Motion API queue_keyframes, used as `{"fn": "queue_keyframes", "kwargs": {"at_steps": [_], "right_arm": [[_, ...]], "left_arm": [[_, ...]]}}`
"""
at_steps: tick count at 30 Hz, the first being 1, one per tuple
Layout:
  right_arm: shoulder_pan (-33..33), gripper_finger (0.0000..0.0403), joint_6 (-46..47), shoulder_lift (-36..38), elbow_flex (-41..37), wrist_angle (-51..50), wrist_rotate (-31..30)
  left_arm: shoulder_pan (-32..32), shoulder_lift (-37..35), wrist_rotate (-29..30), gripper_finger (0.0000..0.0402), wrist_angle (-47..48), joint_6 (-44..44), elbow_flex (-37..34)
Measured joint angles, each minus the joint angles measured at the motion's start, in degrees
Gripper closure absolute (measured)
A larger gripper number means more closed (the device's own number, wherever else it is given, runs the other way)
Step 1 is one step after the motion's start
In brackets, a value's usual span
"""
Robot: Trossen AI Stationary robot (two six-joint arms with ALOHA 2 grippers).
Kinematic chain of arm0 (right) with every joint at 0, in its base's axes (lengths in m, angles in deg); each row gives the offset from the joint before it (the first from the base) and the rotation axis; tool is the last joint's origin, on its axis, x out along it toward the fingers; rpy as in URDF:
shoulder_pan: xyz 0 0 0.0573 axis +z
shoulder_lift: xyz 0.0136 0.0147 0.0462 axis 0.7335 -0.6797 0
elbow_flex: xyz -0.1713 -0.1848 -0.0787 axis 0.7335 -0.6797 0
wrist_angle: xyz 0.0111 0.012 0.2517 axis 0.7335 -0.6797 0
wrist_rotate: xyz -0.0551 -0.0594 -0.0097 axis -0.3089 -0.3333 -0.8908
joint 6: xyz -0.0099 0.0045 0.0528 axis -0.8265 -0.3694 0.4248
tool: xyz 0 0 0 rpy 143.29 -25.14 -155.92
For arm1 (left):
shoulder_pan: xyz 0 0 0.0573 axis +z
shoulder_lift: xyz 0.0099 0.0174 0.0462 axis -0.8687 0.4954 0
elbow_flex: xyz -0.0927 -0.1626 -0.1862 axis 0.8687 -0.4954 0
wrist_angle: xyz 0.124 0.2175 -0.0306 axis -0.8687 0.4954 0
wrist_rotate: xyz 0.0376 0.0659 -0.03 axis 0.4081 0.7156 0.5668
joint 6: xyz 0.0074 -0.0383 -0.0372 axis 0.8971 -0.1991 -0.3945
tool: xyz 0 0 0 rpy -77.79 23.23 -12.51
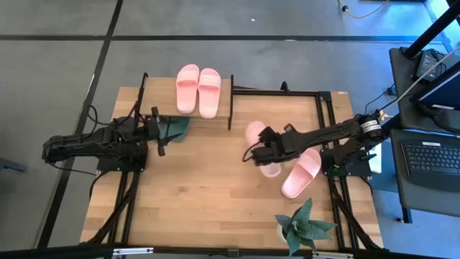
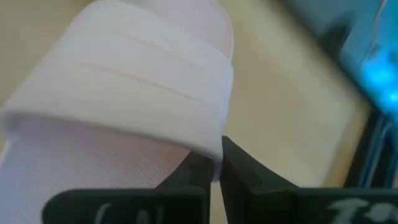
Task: Pick and place slides into the shelf
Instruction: Put the pink slide under the shelf
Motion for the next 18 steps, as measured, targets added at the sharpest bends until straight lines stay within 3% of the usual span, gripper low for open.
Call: {"fn": "queue_keyframes", "kwargs": {"at_steps": [2, 5, 11, 18], "right_arm": [[0.4, 0.0386, -2.3, 0.0, 3.8, 0.0, -5.2], [0.4, 0.0386, -8.7, 0.0, 8.1, 2.7, -7.9], [0.3, 0.0386, -21.4, 0.0, 10.2, 17.2, -4.9], [0.1, 0.0386, -27.8, -5.0, 9.3, 29.1, -3.2]], "left_arm": [[0.0, 0.2, -0.2, 0.0198, -0.9, -4.0, 0.0], [0.0, 0.3, -0.2, 0.0198, -0.3, -5.5, 0.0], [0.0, 1.8, 3.2, 0.0198, 3.4, -5.6, 0.0], [-0.2, 5.3, 2.7, 0.0198, 2.7, -3.1, 0.0]]}}
